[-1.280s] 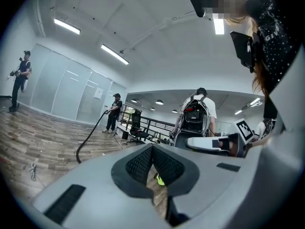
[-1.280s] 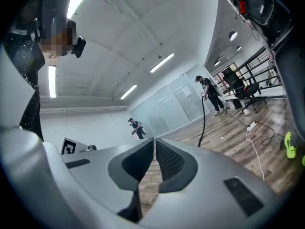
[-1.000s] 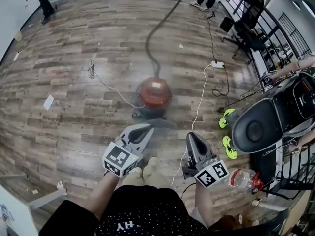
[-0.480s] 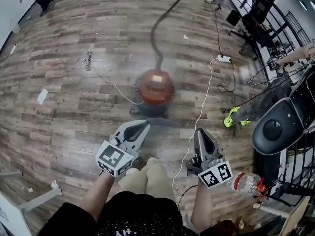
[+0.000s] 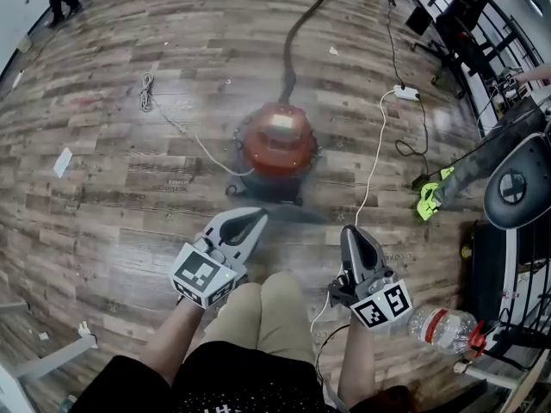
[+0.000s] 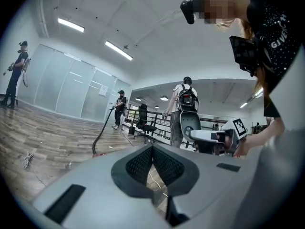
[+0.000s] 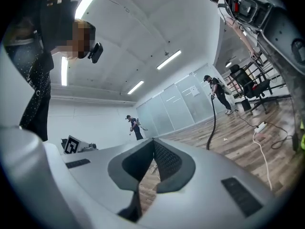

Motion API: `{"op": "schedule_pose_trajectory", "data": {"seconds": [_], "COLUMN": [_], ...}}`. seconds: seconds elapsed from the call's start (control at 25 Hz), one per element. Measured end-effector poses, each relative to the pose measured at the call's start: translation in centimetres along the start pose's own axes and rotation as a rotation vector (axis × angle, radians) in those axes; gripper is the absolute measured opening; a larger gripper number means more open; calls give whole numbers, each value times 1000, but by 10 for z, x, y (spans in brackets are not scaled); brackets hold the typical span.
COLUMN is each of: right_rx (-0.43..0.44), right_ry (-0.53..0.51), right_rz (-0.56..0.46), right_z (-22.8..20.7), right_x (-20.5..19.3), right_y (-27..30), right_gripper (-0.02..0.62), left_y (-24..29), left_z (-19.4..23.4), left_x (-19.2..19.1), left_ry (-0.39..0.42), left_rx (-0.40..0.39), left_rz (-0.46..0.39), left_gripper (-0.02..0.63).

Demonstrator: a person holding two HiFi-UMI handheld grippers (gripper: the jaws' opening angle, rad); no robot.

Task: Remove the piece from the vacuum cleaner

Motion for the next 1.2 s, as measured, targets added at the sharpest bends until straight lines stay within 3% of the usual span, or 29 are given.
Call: {"op": "schedule_pose_trajectory", "data": {"seconds": [0.28, 0.56, 0.72, 0.76, 0.88, 0.92, 1.0, 1.08, 1.2], "right_rx": [50, -2, -44, -54, -55, -57, -51, -32, -38], "right_ry": [-59, -61, -75, -88, -96, -96, -99, -108, -159], "right_rz": [15, -2, -3, 5, 49, 76, 148, 214, 277], "right_z": [-41, -85, -102, -106, -117, -120, -124, -125, -128], "right_x": [-89, -166, -199, -205, -220, -227, -243, -257, -271], "right_y": [11, 1, -7, -10, -12, -12, -10, -6, 2], "right_gripper": [11, 11, 11, 22, 191, 241, 292, 296, 295], "left_y": [25, 39, 31, 27, 24, 25, 26, 28, 34], "left_z": [44, 81, 94, 96, 109, 115, 125, 132, 139], "left_x": [-90, -160, -179, -182, -189, -192, -200, -211, -231], "left_ry": [9, 27, -10, -6, 4, 16, 71, 124, 127], "left_rx": [-10, -63, -140, -145, -134, -125, -98, -77, -65], "left_rz": [8, -16, -112, -131, -143, -130, -80, -19, 82], "left_gripper": [8, 8, 9, 21, 241, 264, 276, 276, 275]}}
Point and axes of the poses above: the fingertips, and each gripper's own axes: y forward along the fingers, z to its left, x out of its top, the point moved 8 cm from there along -y, backward along the fingers, and after that the axes turned 10 degrees about -y, right-handed, at the moved point
